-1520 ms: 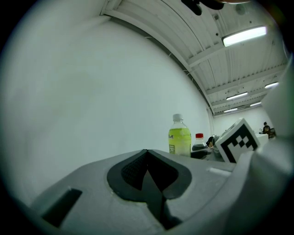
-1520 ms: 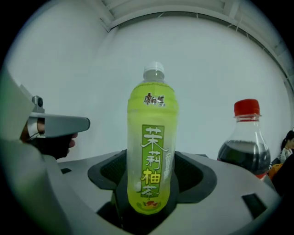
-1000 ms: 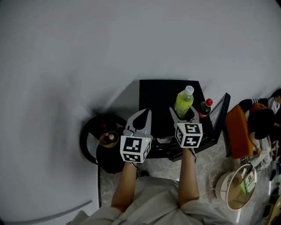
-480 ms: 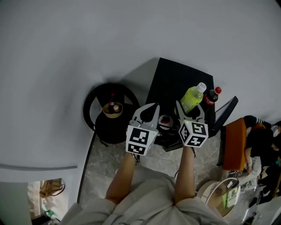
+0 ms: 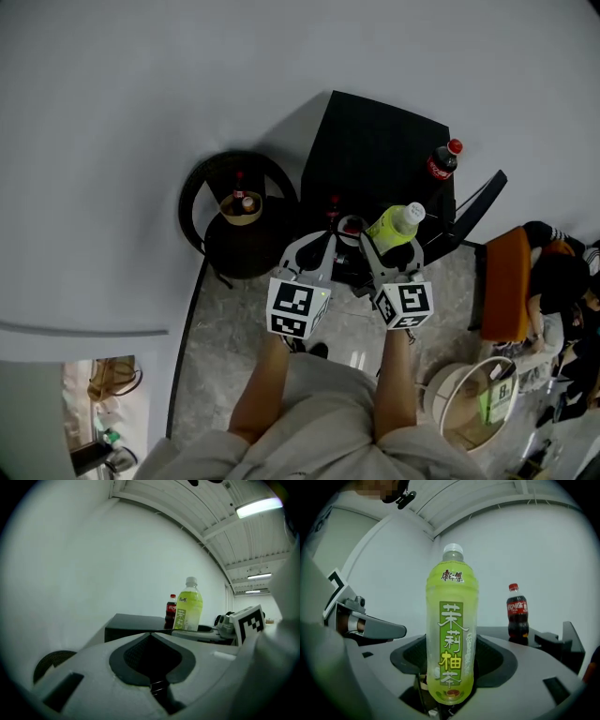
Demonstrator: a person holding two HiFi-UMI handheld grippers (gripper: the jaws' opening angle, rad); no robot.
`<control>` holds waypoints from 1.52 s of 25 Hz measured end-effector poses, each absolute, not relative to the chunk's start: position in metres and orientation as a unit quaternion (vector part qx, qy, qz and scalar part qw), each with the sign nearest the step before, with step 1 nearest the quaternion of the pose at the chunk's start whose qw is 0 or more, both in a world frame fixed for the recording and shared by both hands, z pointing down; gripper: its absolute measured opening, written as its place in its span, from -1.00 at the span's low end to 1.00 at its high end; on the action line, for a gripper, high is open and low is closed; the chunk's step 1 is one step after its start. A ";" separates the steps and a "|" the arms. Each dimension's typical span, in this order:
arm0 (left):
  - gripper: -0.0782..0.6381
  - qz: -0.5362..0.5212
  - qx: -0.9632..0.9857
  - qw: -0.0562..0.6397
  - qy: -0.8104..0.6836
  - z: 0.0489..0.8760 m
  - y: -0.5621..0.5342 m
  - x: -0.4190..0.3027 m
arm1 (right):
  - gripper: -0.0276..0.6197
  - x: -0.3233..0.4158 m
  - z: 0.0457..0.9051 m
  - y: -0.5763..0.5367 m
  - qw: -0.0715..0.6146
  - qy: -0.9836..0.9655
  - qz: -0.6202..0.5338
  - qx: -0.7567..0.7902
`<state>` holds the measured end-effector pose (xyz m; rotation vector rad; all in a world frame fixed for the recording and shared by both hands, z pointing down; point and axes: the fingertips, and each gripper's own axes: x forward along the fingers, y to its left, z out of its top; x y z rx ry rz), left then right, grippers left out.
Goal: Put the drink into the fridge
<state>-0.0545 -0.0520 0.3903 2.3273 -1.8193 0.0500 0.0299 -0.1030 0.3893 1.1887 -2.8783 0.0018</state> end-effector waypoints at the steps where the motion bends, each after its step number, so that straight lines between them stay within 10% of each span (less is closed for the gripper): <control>1: -0.76 0.017 0.782 0.106 -0.613 0.400 -0.047 -0.051 | -0.03 0.033 0.403 -0.097 0.021 -0.924 0.011 0.381; 21: -0.76 0.044 0.739 0.245 -0.626 0.605 -0.006 -0.029 | -0.03 0.068 0.655 -0.136 0.089 -0.890 0.130 0.429; 38: -0.76 0.068 0.760 0.302 -0.571 0.661 -0.018 -0.004 | -0.03 0.050 0.701 -0.247 0.115 -0.858 0.129 0.483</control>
